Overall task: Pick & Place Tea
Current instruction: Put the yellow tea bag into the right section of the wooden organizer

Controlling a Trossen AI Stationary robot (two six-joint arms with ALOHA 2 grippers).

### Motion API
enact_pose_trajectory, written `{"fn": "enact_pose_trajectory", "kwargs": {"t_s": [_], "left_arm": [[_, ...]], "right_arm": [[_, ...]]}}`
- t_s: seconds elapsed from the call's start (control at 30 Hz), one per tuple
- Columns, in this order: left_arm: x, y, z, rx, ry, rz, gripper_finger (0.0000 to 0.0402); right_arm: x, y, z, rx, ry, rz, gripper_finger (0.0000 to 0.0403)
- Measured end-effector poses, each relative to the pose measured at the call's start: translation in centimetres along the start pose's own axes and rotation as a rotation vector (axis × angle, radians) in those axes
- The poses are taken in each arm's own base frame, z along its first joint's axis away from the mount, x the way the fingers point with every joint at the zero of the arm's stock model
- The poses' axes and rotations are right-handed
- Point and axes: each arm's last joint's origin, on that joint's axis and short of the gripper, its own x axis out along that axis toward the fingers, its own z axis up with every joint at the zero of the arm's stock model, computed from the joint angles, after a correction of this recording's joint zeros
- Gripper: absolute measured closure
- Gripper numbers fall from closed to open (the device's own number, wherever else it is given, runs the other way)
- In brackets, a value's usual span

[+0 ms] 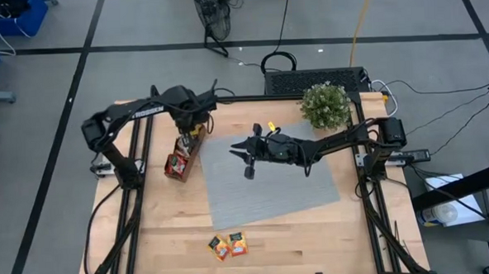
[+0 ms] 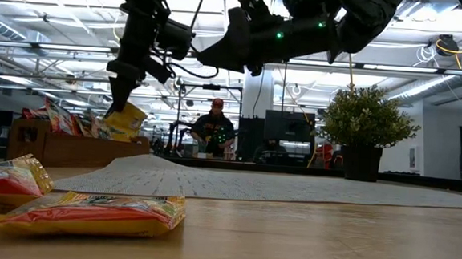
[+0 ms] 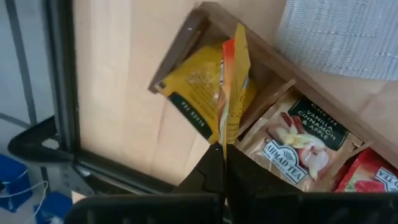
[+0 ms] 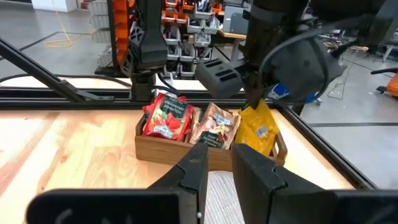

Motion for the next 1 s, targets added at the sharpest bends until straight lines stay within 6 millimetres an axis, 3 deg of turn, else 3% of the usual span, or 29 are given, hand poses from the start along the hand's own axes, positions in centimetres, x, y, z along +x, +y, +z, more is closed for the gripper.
{"fn": "enact_pose_trajectory", "kwargs": {"t_s": [0.37, 0.67, 1.0], "left_arm": [[1.8, 0.2, 0.6, 0.016, 0.118, 0.006, 0.0387], [1.8, 0.5, 0.5, -0.008, 0.142, 0.105, 0.0340], [1.8, 0.6, 0.5, -0.033, 0.145, 0.128, 0.0319]], "right_arm": [[0.0, 0.0, 0.0, -0.005, 0.003, 0.000, 0.0344], [0.0, 0.0, -0.1, -0.007, 0.011, 0.001, 0.0344], [0.0, 0.0, -0.2, -0.008, 0.018, 0.001, 0.0344]]}}
